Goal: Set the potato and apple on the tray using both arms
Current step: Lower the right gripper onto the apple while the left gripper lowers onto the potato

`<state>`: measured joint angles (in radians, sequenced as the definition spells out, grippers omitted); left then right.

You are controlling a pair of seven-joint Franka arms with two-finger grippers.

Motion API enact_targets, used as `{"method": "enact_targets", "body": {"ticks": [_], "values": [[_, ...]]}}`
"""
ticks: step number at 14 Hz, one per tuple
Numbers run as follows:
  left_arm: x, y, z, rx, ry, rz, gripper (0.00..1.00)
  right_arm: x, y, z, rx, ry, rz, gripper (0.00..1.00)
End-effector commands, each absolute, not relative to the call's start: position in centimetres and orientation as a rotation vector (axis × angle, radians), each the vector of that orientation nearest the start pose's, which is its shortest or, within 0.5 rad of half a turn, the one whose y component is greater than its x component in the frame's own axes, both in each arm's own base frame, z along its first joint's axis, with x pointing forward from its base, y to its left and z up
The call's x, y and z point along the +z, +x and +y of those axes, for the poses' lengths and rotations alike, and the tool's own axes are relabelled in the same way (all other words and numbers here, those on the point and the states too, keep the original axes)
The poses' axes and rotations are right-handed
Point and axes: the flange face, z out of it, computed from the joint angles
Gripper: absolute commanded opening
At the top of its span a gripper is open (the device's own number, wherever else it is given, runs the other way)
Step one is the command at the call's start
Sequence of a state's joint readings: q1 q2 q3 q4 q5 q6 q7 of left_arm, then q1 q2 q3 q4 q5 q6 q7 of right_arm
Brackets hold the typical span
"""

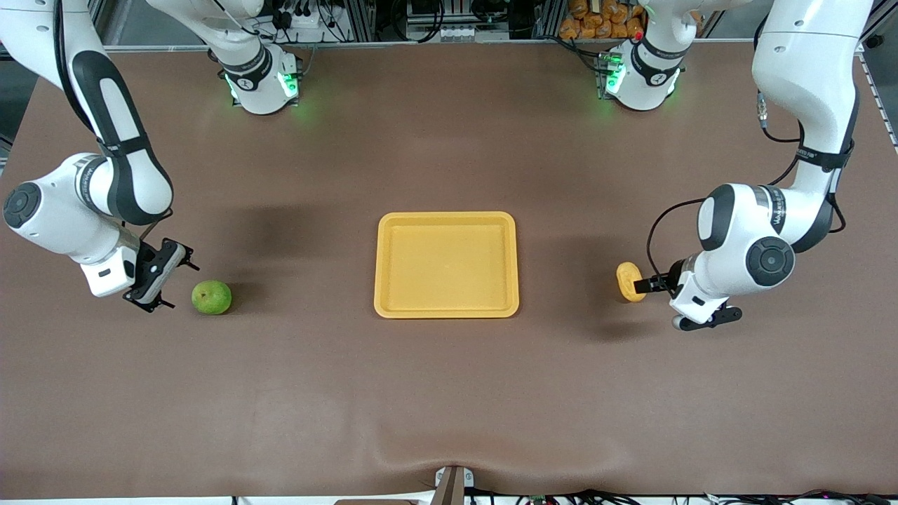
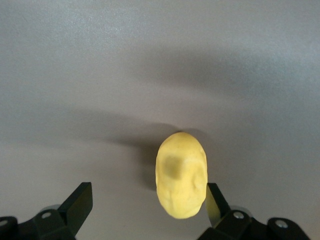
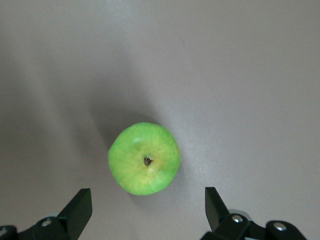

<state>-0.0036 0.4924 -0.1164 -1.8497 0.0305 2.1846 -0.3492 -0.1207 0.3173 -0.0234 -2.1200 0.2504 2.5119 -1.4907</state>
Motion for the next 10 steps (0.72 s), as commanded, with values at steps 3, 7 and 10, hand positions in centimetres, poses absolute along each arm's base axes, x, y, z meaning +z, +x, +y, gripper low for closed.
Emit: {"method": "enact_targets", "body": {"ticks": [3, 7, 10], "values": [[23.0, 61.7, -8.0, 0.214, -3.106, -0.366, 1.00, 25.4, 56.9, -9.0, -0.242, -2.593, -1.658, 1.00], [22.5, 61.5, -9.5, 0.224, -3.108, -0.337, 1.00, 23.5, 56.7, -8.6, -0.203, -2.570, -1.653, 1.00], [21.4, 61.4, -10.6, 0.212, -3.112, -0.352, 1.00, 23.2, 56.7, -8.3, -0.200, -2.545, -1.689, 1.00]]}}
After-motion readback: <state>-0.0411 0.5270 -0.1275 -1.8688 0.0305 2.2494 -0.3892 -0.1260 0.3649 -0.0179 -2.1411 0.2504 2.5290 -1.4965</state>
